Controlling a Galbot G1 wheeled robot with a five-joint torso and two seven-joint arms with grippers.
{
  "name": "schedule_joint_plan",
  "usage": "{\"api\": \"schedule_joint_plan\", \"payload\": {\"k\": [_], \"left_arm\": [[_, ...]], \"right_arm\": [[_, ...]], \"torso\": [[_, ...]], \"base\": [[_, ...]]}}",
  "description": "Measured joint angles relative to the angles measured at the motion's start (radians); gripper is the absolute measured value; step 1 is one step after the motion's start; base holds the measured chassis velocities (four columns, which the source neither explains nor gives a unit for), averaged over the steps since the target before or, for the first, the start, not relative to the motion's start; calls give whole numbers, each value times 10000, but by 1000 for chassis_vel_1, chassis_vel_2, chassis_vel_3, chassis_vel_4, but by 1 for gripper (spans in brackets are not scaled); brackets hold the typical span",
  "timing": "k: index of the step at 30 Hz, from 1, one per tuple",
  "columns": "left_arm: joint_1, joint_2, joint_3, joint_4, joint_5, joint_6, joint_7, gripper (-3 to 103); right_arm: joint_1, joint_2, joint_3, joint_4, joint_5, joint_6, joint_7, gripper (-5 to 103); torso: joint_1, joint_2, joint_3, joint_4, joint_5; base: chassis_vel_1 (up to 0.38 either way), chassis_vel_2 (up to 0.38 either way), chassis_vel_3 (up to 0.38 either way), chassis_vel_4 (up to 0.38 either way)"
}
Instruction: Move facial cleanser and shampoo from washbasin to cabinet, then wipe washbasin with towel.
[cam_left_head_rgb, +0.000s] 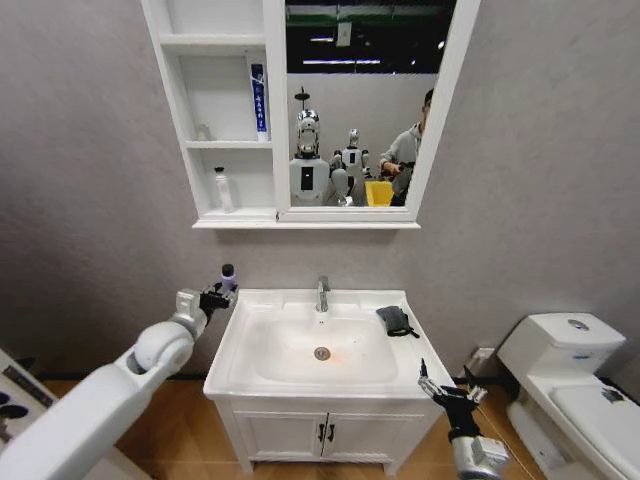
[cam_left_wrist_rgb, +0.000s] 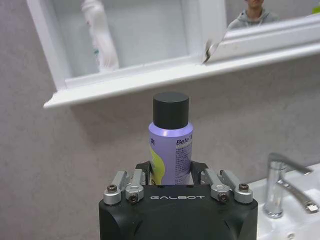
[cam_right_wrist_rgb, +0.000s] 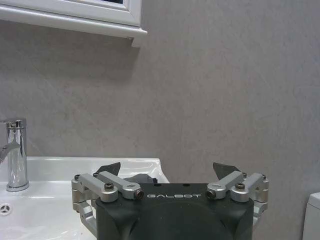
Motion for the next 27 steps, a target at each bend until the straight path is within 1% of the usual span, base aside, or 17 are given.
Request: {"api": "schedule_joint_plan", "payload": {"k": [2, 3, 5, 6, 8, 9, 10, 11, 12, 13, 14, 15, 16, 17, 20, 21, 27], "left_arm": [[-973, 288, 104, -267, -1000, 304, -274, 42], [-973, 288, 104, -267, -1000, 304, -274, 42], [-2294, 407, 516, -18, -2070, 589, -624, 42], [-2294, 407, 516, -18, -2070, 589, -624, 42], [-4099, 377, 1108, 425, -3316, 911, -1014, 42], [-4099, 377, 1108, 425, -3316, 911, -1014, 42], [-4593, 344, 1341, 591, -3604, 982, -1121, 42], [-5623, 225, 1861, 944, -4183, 1122, -1355, 42], [-5623, 225, 1861, 944, -4183, 1122, -1355, 42], [-6304, 78, 2231, 1223, -4639, 1221, -1554, 42], [-6940, -102, 2556, 1524, -5034, 1315, -1789, 42], [-6940, -102, 2556, 1524, -5034, 1315, -1789, 42], [-7874, -426, 3101, 2040, -5503, 1420, -2081, 42], [-7874, -426, 3101, 2040, -5503, 1420, -2081, 42], [-8967, -1014, 4069, 3167, -5832, 1503, -2344, 42], [-8967, -1014, 4069, 3167, -5832, 1503, -2344, 42], [-9546, -1541, 4723, 4337, -5949, 1503, -2469, 42]], "right_arm": [[17, 83, -58, 18, -77, 0, -17, 100], [17, 83, -58, 18, -77, 0, -17, 100], [61, 153, -166, -2, -213, 22, -42, 100], [61, 153, -166, -2, -213, 22, -42, 100], [105, 209, -239, -22, -281, 54, -71, 100], [105, 209, -239, -22, -281, 54, -71, 100], [113, 224, -247, -29, -295, 66, -76, 100], [126, 239, -251, -40, -308, 83, -89, 100], [126, 239, -251, -40, -308, 83, -89, 100], [128, 244, -250, -54, -310, 94, -95, 100], [132, 246, -240, -58, -310, 107, -99, 100], [132, 246, -240, -58, -310, 107, -99, 100], [127, 250, -195, -58, -310, 132, -100, 100], [127, 250, -195, -58, -310, 132, -100, 100], [31, 300, -49, -58, -295, 250, -117, 100], [31, 300, -49, -58, -295, 250, -117, 100], [30, 295, 22, -126, -220, 331, -141, 100]], "torso": [[-1, 0, -1, -5, 3], [-1, 0, -1, -5, 3], [0, 0, 1, -3, -3], [0, 0, 1, -3, -3], [1, 0, 1, -4, 3], [1, 0, 1, -4, 3], [1, 0, 1, -3, 5], [2, -1, 1, -7, 2], [2, -1, 1, -7, 2], [1, -1, 2, -1, 0], [1, 0, 2, -3, 2], [1, 0, 2, -3, 2], [2, 0, 2, -5, 6], [2, 0, 2, -5, 6], [3, -1, 2, -5, 1], [3, -1, 2, -5, 1], [2, -1, 2, -1, 1]], "base": [[0, 0, 0, 0], [0, 0, 0, 0], [0, 0, 0, 0], [0, 0, 0, 0], [0, 0, 0, 0], [0, 0, 0, 0], [0, 0, 0, 0], [0, 0, 0, 0], [0, 0, 0, 0], [0, 0, 0, 0], [0, 0, 0, 0], [0, 0, 0, 0], [0, 0, 0, 0], [0, 0, 0, 0], [0, 0, 0, 0], [0, 0, 0, 0], [0, 0, 0, 0]]}}
